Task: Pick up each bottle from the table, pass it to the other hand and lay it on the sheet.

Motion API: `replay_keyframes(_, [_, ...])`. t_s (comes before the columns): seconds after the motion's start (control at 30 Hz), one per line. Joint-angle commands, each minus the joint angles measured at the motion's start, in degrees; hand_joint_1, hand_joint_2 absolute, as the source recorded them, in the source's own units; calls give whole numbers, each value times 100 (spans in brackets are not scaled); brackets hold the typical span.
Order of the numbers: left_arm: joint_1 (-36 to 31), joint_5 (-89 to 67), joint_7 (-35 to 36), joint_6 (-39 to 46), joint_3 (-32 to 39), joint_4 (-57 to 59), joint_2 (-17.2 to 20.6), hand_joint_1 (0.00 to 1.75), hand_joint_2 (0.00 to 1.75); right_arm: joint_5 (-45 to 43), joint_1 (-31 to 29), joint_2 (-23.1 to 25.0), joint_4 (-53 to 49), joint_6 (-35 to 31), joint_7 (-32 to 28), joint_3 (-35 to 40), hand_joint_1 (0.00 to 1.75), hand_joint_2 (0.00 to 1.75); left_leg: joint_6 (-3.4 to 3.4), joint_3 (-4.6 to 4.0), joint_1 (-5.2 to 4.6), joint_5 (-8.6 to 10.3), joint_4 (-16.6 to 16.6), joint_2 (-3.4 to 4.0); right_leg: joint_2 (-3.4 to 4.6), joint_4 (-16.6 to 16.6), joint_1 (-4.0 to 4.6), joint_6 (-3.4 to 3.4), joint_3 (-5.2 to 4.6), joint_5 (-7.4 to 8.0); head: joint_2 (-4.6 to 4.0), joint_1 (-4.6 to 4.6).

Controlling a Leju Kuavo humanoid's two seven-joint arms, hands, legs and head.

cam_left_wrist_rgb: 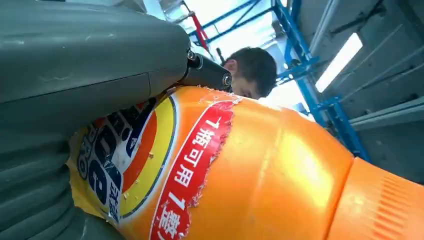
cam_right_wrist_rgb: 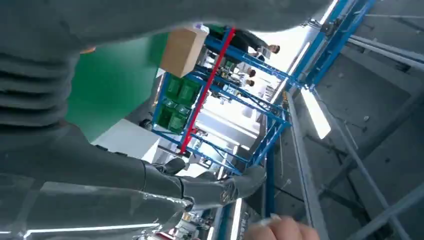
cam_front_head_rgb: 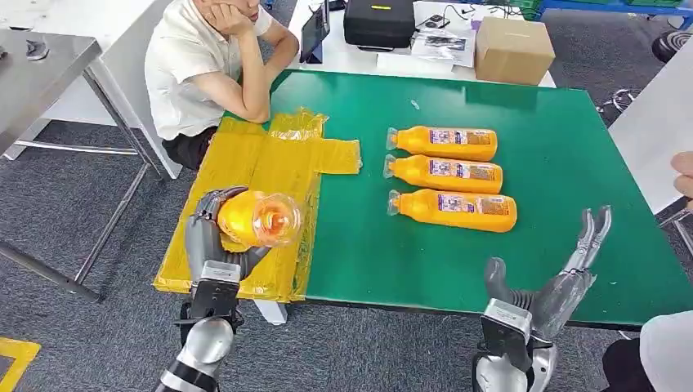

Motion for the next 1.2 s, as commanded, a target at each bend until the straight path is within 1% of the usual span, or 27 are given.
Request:
replay_keyframes(0.03, [-1030, -1342, 1184, -728, -162, 2118, 326, 175, 175, -579, -269, -107, 783, 19, -5, 422, 0, 0, -10, 22, 3, 4, -12, -5, -1, -8, 3, -11, 21, 1, 0, 4])
replay_keyframes(0.07, [-1118, -1481, 1269, -860, -223, 2319, 338, 175, 175, -634, -272, -136, 828, 19, -5, 469, 0, 0, -14, 26, 4, 7, -15, -5, 1, -11, 4, -15, 25, 4, 0, 2])
replay_keyframes(0.1, [-1222, -1666, 1402, -977, -254, 2578, 328, 175, 175, -709, -274, -184, 902, 19, -5, 560, 0, 175, -14, 27, 3, 5, -15, 1, 7, -9, 3, -15, 23, 4, 0, 2])
replay_keyframes(0.2, [-1471, -2155, 1548, -1058, -323, 3241, 276, 175, 175, -975, -333, -304, 1105, 19, -5, 767, 0, 175, -13, 22, 2, 10, -13, -2, 3, -10, 1, -9, 21, 4, 0, 2])
replay_keyframes(0.3, [-1665, -2955, 1736, -1123, -572, 3952, 289, 175, 175, -1158, -398, -452, 1327, 19, -5, 1092, 0, 175, -18, 29, 3, 9, -18, 0, 6, -11, 2, -16, 27, 3, 0, 4])
replay_keyframes(0.5, [-1723, -3050, 1749, -1208, -615, 4099, 265, 175, 175, -1201, -441, -473, 1401, 19, -5, 1151, 0, 175, -14, 14, 5, 6, -6, 3, 7, -1, 4, -10, 14, 1, 0, 2])
replay_keyframes(0.6, [-1984, -3195, 1782, -1723, -753, 4586, 145, 175, 175, -1351, -537, -552, 1576, 19, -5, 1347, 0, 175, -14, 10, 4, 8, -5, -2, 2, 0, 3, -9, 10, 1, 0, 4])
replay_keyframes(0.7, [-2073, -3248, 1782, -1886, -783, 4806, 55, 175, 175, -1371, -568, -570, 1738, 19, -5, 1441, 0, 175, -18, 20, 5, 9, -8, 3, 9, -1, 4, -14, 19, 4, 0, 2])
replay_keyframes(0.73, [-2073, -3248, 1782, -1886, -783, 4806, 55, 154, 175, -1371, -568, -570, 1738, 19, -5, 1441, 0, 175, -17, 18, 3, 10, -7, 2, 8, 0, 2, -13, 16, 4, 0, 2])
replay_keyframes(0.77, [-2108, -3250, 1768, -1922, -782, 4858, 23, 143, 175, -1418, -585, -575, 1788, 19, -5, 1475, 0, 175, -14, 16, 5, 9, -6, 1, 6, -2, 4, -10, 15, 4, 0, 4])
replay_keyframes(0.8, [-2191, -3247, 1769, -2049, -797, 4948, -7, 124, 175, -1447, -637, -589, 1841, 19, -5, 1484, 0, 175, -17, 22, 3, 12, -11, 2, 8, -3, 3, -14, 20, 6, 0, 2])
replay_keyframes(0.83, [-2245, -3266, 1767, -2122, -819, 4997, -14, 115, 175, -1442, -652, -586, 1849, 19, -5, 1479, 0, 175, -19, 24, 1, 14, -9, 0, 7, 0, 0, -11, 20, 5, 0, 2])
replay_keyframes(0.9, [-2352, -3263, 1767, -2271, -835, 5075, -37, 65, 175, -1488, -706, -592, 1881, 19, -5, 1482, 0, 175, -20, 26, 3, 14, -5, -1, 7, 2, 2, -12, 24, 6, 0, 2])
replay_keyframes(0.93, [-2407, -3240, 1761, -2380, -830, 5139, -53, 58, 175, -1495, -717, -596, 1886, 19, -5, 1480, 0, 175, -19, 27, 2, 15, -5, -2, 6, 4, 1, -10, 25, 5, 0, 2])
replay_keyframes(0.97, [-2420, -3235, 1757, -2393, -828, 5152, -59, 58, 175, -1484, -721, -591, 1886, 19, -5, 1465, 0, 175, -24, 34, 1, 19, -10, 2, 11, 2, 0, -16, 29, 8, 0, 4])
replay_keyframes(1.0, [-2420, -3235, 1757, -2393, -828, 5152, -59, 33, 175, -1484, -721, -591, 1886, 19, -5, 1465, 0, 175, -17, 32, 2, 21, -6, -5, 4, 2, 1, -13, 32, 8, 0, 2])
replay_keyframes(1.03, [-2491, -3178, 1779, -2525, -793, 5260, -104, 16, 175, -1503, -739, -582, 1945, 19, -5, 1429, 0, 175, -16, 34, 3, 20, -5, -4, 4, 2, 3, -25, 33, 15, 0, 2])
replay_keyframes(1.1, [-2536, -3093, 1796, -2669, -738, 5328, -123, 7, 175, -1539, -753, -583, 1971, 19, -5, 1421, 0, 175, -21, 36, 2, 24, -7, 1, 9, 2, 2, -28, 32, 16, 0, 4])
replay_keyframes(1.2, [-2631, -3068, 1793, -2955, -781, 5447, -98, 5, 175, -1540, -778, -577, 2006, 19, -5, 1385, 0, 175, -23, 36, 2, 25, -8, 2, 10, 5, 1, -28, 31, 15, 0, 2])
